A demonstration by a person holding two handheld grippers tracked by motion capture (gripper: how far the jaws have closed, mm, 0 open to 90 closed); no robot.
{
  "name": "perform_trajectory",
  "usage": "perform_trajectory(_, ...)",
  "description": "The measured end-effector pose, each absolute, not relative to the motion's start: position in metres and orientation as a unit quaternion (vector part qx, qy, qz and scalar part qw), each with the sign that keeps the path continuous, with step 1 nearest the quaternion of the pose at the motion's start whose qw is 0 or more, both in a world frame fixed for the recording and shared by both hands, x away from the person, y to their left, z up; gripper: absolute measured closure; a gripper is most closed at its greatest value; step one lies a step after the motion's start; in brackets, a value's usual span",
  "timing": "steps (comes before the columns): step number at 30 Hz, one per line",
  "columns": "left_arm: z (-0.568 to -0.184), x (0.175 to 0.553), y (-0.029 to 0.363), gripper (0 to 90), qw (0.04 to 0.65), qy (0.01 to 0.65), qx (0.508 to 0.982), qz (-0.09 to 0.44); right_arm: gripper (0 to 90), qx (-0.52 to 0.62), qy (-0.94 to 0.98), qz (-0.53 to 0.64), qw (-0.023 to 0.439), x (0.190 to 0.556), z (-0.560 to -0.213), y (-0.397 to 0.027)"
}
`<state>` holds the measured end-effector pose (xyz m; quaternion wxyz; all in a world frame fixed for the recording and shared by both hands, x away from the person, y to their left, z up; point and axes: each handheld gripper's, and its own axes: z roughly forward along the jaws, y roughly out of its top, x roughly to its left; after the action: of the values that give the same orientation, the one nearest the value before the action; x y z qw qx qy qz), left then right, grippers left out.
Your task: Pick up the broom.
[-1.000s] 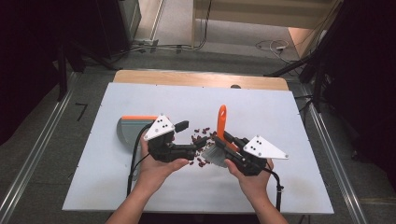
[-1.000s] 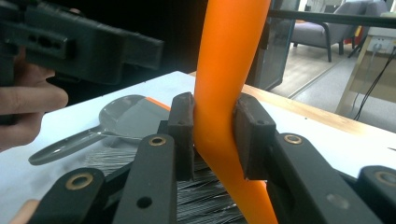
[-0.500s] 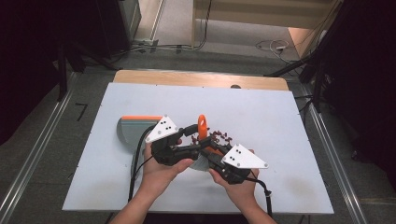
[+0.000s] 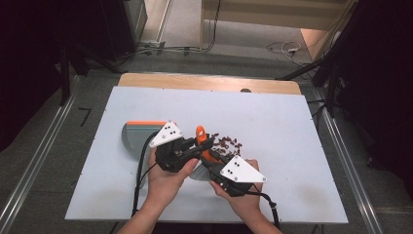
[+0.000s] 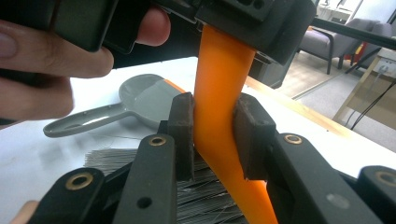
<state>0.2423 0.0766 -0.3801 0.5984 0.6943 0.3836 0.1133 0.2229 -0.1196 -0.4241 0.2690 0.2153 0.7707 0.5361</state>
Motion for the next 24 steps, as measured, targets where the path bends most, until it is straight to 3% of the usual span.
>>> perform_trajectory(2, -0.381, 0.243, 0.079, 75.6, 0.598, 0.381, 0.697, 0.112, 67.9, 0.211, 0.775, 0.54, 0.254, 0.226, -0.424, -0.12)
perform_trajectory(5, -0.381, 0.245, 0.084, 75.6, 0.597, 0.373, 0.701, 0.117, 52.0, 0.194, 0.787, 0.534, 0.241, 0.229, -0.423, -0.121)
perform_trajectory(9, -0.382, 0.251, 0.095, 75.6, 0.603, 0.352, 0.708, 0.108, 44.1, 0.167, 0.804, 0.53, 0.212, 0.234, -0.421, -0.128)
perform_trajectory(10, -0.382, 0.253, 0.098, 75.7, 0.603, 0.345, 0.711, 0.107, 43.2, 0.162, 0.808, 0.533, 0.194, 0.238, -0.42, -0.133)
perform_trajectory(11, -0.382, 0.255, 0.101, 75.7, 0.601, 0.339, 0.716, 0.103, 42.7, 0.162, 0.812, 0.544, 0.135, 0.249, -0.419, -0.142)
perform_trajectory(14, -0.385, 0.259, 0.106, 75.7, 0.606, 0.309, 0.728, 0.082, 40.6, 0.151, 0.821, 0.548, 0.046, 0.267, -0.421, -0.151)
perform_trajectory(17, -0.384, 0.26, 0.106, 75.7, 0.617, 0.278, 0.734, 0.064, 39.0, 0.146, 0.827, 0.543, 0.019, 0.276, -0.424, -0.155)
perform_trajectory(19, -0.383, 0.259, 0.105, 75.7, 0.621, 0.265, 0.735, 0.061, 39.1, 0.142, 0.822, 0.55, -0.043, 0.29, -0.434, -0.161)
perform_trajectory(24, -0.382, 0.258, 0.103, 75.7, 0.635, 0.234, 0.735, 0.035, 41.0, 0.126, 0.824, 0.541, -0.11, 0.299, -0.445, -0.161)
